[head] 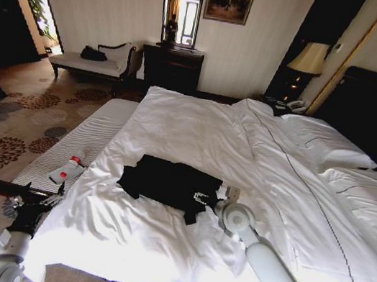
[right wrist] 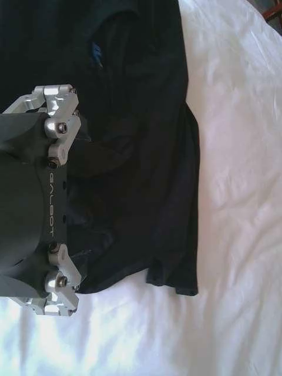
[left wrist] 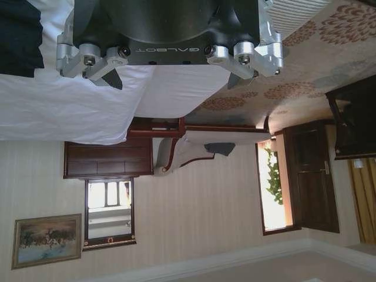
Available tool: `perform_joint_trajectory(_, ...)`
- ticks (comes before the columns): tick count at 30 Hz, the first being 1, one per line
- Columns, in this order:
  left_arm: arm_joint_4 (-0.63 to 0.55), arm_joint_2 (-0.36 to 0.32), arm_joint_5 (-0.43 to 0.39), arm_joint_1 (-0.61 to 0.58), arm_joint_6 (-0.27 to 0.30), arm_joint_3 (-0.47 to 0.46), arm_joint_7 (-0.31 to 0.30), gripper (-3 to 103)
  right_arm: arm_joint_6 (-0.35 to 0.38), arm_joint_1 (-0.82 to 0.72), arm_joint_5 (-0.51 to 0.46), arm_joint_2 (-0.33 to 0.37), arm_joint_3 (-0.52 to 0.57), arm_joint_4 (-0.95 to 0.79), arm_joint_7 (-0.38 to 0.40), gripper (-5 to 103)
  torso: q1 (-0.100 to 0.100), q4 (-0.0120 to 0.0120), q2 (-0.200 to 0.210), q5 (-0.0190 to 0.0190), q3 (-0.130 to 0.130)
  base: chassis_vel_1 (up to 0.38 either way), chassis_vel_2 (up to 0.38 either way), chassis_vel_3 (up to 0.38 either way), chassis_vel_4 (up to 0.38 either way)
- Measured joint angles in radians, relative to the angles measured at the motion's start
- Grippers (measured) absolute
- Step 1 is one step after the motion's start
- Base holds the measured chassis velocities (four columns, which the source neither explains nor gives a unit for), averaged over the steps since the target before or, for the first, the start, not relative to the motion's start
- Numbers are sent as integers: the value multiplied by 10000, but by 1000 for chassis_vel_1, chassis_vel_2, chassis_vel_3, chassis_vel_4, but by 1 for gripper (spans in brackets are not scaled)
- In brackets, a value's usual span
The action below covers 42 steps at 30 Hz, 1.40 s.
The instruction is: Fold the clothes on the bed.
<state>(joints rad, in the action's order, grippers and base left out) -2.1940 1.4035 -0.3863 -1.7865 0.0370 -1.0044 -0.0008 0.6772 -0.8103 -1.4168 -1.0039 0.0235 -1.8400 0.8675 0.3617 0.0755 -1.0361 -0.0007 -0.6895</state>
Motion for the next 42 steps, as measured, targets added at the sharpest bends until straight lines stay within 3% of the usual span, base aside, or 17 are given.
perform_joint_trajectory(7, 38, 54, 147, 7, 7, 97, -5, 100, 97, 427, -180, -235, -84, 242, 120, 100, 0, 1, 0, 0, 1, 0, 0, 0, 0)
perform_joint_trajectory(21, -8, 35, 276, -86, -17, 196, -15, 100, 554, 421, 133, -410, -792, 422, 1340, 102, -1, 2, -1, 1, 1, 0, 0, 0, 0)
perform_joint_trajectory(22, -11, 31, 282, -93, -21, 199, -16, 100, 554, 379, 148, -416, -802, 418, 1363, 95, -1, 1, -1, 1, 2, 0, 0, 0, 0)
perform_joint_trajectory(24, -11, 25, 283, -96, -22, 200, -16, 100, 554, 354, 149, -428, -802, 409, 1371, 95, 0, 1, -1, 1, 2, 0, 0, 0, 0)
perform_joint_trajectory(27, -11, -8, 284, -99, -32, 182, -20, 100, 546, 246, 112, -476, -797, 294, 1376, 80, -1, 0, -2, 1, 2, 0, 0, 0, 0)
perform_joint_trajectory(28, -11, -8, 284, -99, -32, 182, -20, 100, 546, 246, 112, -476, -797, 294, 1376, 80, -1, 0, -2, 1, 2, 0, 0, 0, 0)
perform_joint_trajectory(30, -11, -17, 282, -108, -48, 160, -22, 100, 507, 152, 57, -501, -788, 118, 1344, 69, -1, 1, -1, 1, 2, 0, 0, 0, 0)
perform_joint_trajectory(32, -11, -18, 281, -112, -55, 157, -23, 100, 497, 136, 49, -511, -788, 81, 1329, 69, -1, 1, -1, 1, 2, 0, 0, 0, 0)
perform_joint_trajectory(36, -4, -9, 298, -138, -148, 147, -23, 100, 439, 90, 27, -626, -794, -23, 1280, 47, -1, 0, -1, 0, 2, 0, 0, 0, 0)
perform_joint_trajectory(38, 3, -8, 310, -140, -166, 147, -23, 100, 427, 83, 29, -643, -794, -23, 1275, 47, -2, 0, -1, 0, 2, 0, 0, 0, 0)
perform_joint_trajectory(42, 100, -15, 376, -117, -241, 147, -20, 100, 378, 2, 26, -653, -756, -86, 1164, 25, -1, 0, -1, 1, 2, 0, 0, 0, 0)
